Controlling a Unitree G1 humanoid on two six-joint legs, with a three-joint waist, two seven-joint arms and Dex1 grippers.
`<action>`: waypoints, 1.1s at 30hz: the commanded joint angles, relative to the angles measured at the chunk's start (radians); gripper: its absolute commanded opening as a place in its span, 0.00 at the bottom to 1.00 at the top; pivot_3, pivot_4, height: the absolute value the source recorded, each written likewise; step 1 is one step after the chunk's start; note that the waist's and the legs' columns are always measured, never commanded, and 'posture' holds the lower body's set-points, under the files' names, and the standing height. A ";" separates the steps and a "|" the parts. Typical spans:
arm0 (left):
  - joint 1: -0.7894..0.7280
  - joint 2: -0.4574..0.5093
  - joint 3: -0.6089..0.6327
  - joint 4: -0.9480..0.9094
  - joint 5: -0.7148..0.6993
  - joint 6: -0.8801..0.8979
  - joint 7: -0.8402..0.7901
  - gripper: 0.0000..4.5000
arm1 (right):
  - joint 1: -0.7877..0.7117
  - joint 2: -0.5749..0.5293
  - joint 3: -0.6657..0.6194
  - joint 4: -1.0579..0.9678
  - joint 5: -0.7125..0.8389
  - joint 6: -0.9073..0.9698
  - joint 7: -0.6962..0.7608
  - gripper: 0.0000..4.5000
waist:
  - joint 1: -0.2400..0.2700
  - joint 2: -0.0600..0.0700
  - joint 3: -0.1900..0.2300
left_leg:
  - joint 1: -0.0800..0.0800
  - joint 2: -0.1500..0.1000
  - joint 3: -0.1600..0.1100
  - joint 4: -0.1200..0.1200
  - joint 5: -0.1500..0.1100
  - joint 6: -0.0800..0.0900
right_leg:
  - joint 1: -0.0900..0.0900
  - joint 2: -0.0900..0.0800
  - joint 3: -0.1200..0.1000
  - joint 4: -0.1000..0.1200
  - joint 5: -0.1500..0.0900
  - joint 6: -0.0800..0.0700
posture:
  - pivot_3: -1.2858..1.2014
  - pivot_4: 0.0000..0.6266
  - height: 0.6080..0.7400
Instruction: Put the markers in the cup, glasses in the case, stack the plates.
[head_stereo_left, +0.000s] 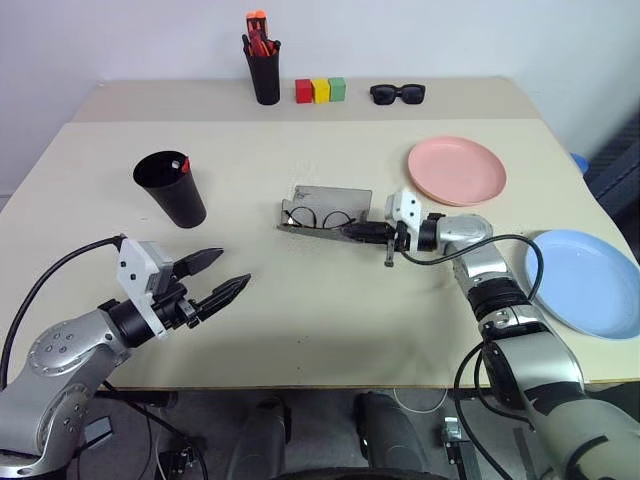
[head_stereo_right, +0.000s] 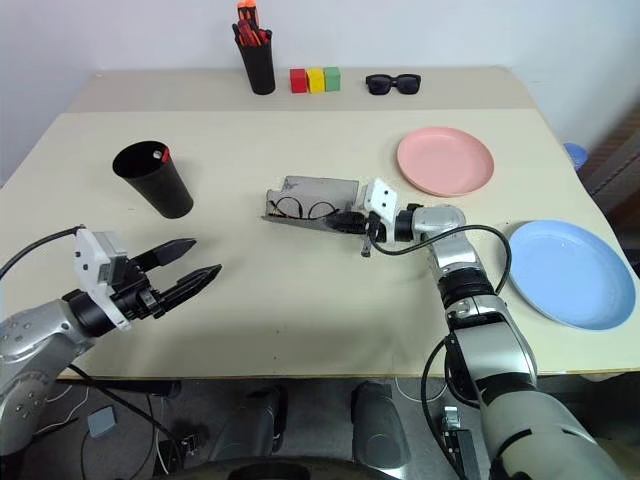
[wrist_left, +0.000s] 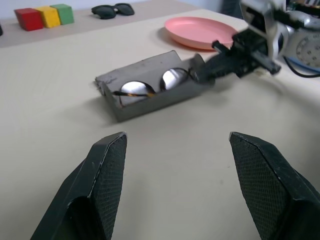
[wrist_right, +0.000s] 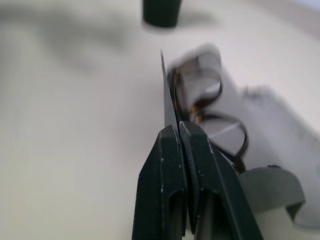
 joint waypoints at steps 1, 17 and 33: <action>-0.006 -0.003 0.005 -0.008 -0.002 -0.016 -0.007 0.75 | -0.007 0.018 -0.063 -0.143 0.137 0.199 0.014 0.01 | 0.000 0.000 0.000 | 0.000 0.000 0.000 0.000 0.000 0.000 | 0.000 0.000 0.000 0.000 0.000 0.000 | 0.52 0.24 1.00; -0.039 0.006 0.003 0.023 0.013 -0.019 -0.012 0.75 | 0.133 -0.029 -0.018 -0.368 0.101 0.282 -0.066 0.01 | 0.002 0.000 0.000 | -0.001 0.000 0.000 0.000 0.000 0.000 | -0.001 0.000 0.000 0.000 0.000 0.000 | 0.52 0.24 1.00; -0.168 0.052 -0.031 0.151 0.060 -0.039 -0.092 0.75 | -0.045 -0.063 0.062 -0.029 -0.147 -0.160 -0.104 0.01 | -0.002 0.000 0.000 | -0.001 0.000 0.001 -0.001 0.000 0.000 | -0.002 0.000 0.000 0.000 0.000 0.000 | 0.52 0.24 1.00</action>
